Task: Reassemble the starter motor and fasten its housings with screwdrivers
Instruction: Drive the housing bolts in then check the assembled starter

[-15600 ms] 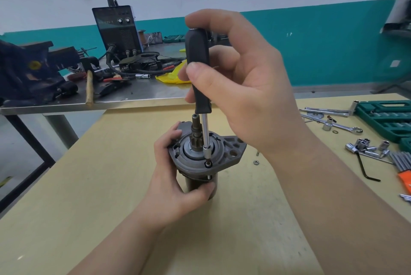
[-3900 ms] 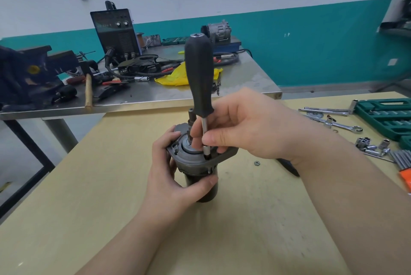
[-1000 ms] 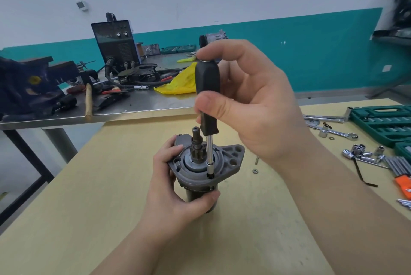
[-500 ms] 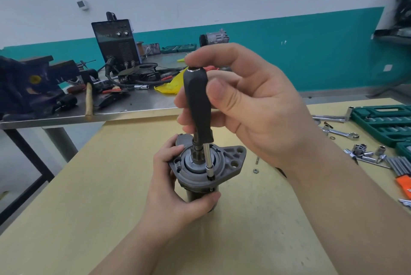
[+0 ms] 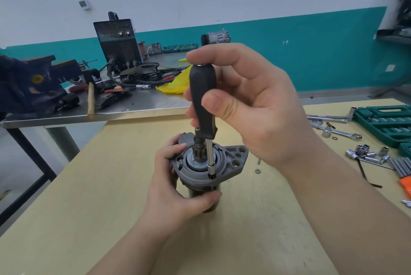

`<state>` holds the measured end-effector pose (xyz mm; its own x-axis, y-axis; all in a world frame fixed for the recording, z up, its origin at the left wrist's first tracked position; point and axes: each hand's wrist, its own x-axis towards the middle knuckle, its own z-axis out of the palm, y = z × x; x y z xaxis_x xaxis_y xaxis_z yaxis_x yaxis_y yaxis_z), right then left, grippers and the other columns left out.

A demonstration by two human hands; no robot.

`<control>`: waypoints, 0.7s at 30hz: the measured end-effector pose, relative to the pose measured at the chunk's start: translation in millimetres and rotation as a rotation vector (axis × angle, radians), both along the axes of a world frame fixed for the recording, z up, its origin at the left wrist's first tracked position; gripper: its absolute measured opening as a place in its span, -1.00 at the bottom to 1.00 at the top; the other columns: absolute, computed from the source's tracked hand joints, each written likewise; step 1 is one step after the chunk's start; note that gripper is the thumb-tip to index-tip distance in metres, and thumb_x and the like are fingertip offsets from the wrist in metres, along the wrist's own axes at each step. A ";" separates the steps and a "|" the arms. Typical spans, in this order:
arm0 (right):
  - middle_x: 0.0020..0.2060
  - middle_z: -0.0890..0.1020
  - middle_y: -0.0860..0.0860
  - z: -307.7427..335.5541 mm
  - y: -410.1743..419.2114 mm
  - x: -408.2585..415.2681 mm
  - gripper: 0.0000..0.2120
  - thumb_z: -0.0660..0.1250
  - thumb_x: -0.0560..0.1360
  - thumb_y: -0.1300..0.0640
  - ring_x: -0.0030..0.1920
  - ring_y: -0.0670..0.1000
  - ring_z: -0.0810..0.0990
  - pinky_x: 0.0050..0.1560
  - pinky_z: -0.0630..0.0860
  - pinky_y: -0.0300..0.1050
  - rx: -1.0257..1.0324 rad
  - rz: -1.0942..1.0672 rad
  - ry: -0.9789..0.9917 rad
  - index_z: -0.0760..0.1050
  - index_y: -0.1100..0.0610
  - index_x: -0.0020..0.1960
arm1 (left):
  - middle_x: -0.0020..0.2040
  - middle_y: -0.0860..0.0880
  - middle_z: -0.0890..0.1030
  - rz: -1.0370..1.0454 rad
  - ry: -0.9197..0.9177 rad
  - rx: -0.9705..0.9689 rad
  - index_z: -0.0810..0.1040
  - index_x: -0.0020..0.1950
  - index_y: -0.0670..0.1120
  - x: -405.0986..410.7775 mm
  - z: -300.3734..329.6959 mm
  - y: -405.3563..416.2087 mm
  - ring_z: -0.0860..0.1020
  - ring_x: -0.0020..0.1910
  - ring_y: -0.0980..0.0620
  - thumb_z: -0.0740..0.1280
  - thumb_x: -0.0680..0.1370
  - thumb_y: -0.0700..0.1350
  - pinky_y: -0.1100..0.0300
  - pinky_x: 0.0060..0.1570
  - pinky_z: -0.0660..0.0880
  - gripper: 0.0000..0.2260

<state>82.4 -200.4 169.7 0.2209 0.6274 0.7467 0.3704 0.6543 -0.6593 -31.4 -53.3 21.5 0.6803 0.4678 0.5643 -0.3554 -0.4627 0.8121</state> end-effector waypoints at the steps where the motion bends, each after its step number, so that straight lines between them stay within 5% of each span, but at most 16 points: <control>1: -0.03 0.62 0.26 -0.7 0.7 -1.4 -0.69 0.32 0.64 0.30 -0.08 0.16 0.70 0.01 0.70 0.10 0.007 -0.029 -0.005 0.52 0.05 0.33 | 0.62 0.09 0.34 -0.001 -0.001 -0.002 0.40 0.38 0.14 0.2 0.0 0.2 0.44 0.57 -0.05 0.68 0.18 -0.07 -0.13 0.47 0.45 -0.16; 8: -0.07 0.65 0.10 -5.3 5.6 -6.8 -0.45 0.43 0.61 0.23 -0.07 0.19 0.67 0.01 0.67 0.28 -0.063 -0.269 -0.070 0.40 -0.12 0.51 | 0.62 0.07 0.35 0.007 -0.002 -0.035 0.37 0.46 0.10 3.8 -5.3 3.4 0.46 0.55 -0.09 0.69 0.23 -0.10 -0.22 0.45 0.45 -0.12; 16: -0.03 0.61 0.25 4.5 -1.5 -4.0 -0.50 0.29 0.69 0.29 -0.17 0.14 0.69 -0.23 0.68 0.02 0.198 -0.309 0.052 0.23 -0.03 0.53 | 0.62 0.12 0.37 0.043 0.002 -0.034 0.36 0.45 0.16 8.4 -10.5 6.0 0.50 0.52 -0.04 0.73 0.20 -0.07 -0.12 0.42 0.45 -0.08; 21: -0.19 0.64 -0.02 1.1 -8.6 40.2 -0.61 0.33 0.65 0.16 -0.35 0.04 0.62 -0.45 0.55 -0.10 0.101 -0.580 0.152 0.44 -0.21 0.38 | 0.63 0.10 0.35 0.023 0.016 -0.003 0.33 0.48 0.09 6.4 -9.0 5.6 0.47 0.55 -0.06 0.70 0.21 -0.08 -0.19 0.46 0.43 -0.07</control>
<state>122.6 -209.0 170.8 0.6141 0.3005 0.7298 0.5919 0.4363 -0.6777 -25.0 -47.6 12.5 0.6780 0.4853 0.5522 -0.3318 -0.4683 0.8189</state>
